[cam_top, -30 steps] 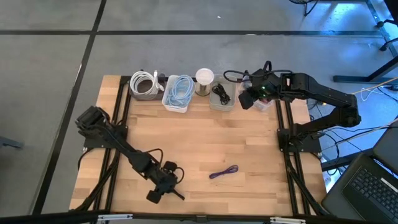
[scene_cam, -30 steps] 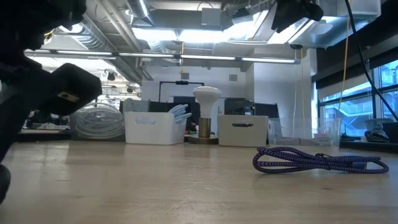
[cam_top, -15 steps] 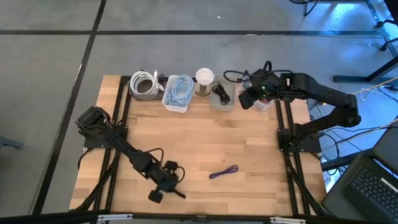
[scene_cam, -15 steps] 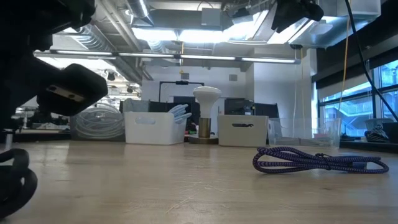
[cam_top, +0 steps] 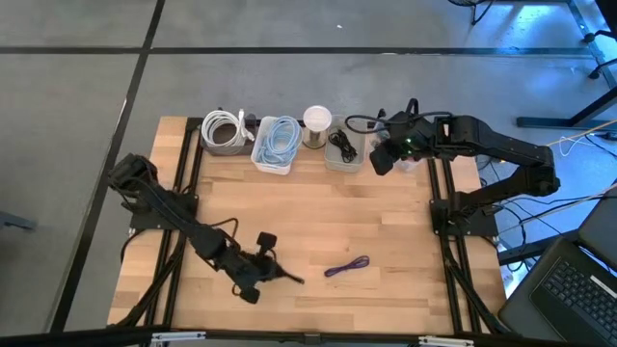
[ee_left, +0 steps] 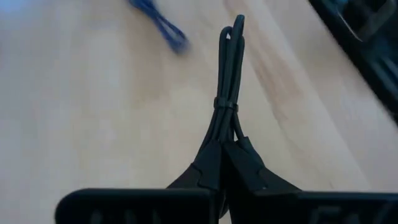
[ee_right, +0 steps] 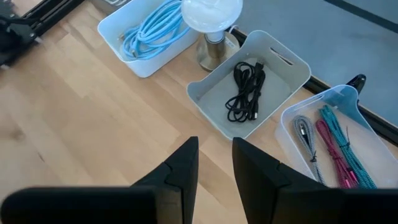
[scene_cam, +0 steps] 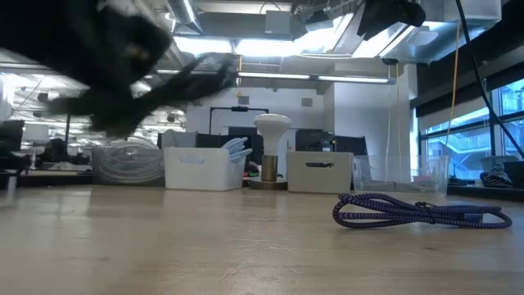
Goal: Pick & Place USB Port
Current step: Put the black charger cable into the gray bin
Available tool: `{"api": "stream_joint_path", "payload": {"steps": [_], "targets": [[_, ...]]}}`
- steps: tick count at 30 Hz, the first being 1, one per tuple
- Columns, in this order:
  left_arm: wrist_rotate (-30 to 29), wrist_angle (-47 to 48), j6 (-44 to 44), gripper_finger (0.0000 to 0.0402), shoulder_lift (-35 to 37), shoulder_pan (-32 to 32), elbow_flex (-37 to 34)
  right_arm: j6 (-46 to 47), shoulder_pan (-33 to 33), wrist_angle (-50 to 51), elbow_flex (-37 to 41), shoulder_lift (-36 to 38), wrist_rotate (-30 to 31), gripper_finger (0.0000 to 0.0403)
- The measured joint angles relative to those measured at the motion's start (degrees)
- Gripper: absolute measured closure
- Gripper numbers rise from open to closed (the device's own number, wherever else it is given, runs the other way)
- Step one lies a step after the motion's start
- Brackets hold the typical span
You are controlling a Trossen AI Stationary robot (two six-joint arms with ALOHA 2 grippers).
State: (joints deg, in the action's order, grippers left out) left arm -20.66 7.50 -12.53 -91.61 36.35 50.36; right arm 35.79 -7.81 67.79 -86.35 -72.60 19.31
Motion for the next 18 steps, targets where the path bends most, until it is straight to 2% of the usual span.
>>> {"api": "stream_joint_path", "payload": {"steps": [6, 10, 12, 14, 18], "targets": [[-17.35, -0.35, 8.53, 0.0400, 6.22, -0.14, 0.05, -0.16, 2.98, 0.25, 0.00, 0.00, 0.95, 0.0302], [-24.04, -0.85, 12.72, 0.0400, 13.22, -1.53, -2.15, -1.12, 7.26, 0.09, 0.81, 0.02, 3.69, 0.0302], [-25.36, -3.94, 14.05, 0.0400, 18.22, -2.29, -5.62, -1.30, 10.01, 0.00, 2.19, 0.02, 6.50, 0.0302], [-25.10, -11.88, 17.47, 0.0400, 23.53, -3.18, -10.22, -1.15, 12.87, -1.62, 4.57, 0.04, 10.43, 0.0301], [-16.70, -35.68, 27.90, 0.0400, 32.73, -6.10, -21.48, -0.25, 17.14, -9.25, 11.97, 0.02, 14.45, 0.0301]]}}
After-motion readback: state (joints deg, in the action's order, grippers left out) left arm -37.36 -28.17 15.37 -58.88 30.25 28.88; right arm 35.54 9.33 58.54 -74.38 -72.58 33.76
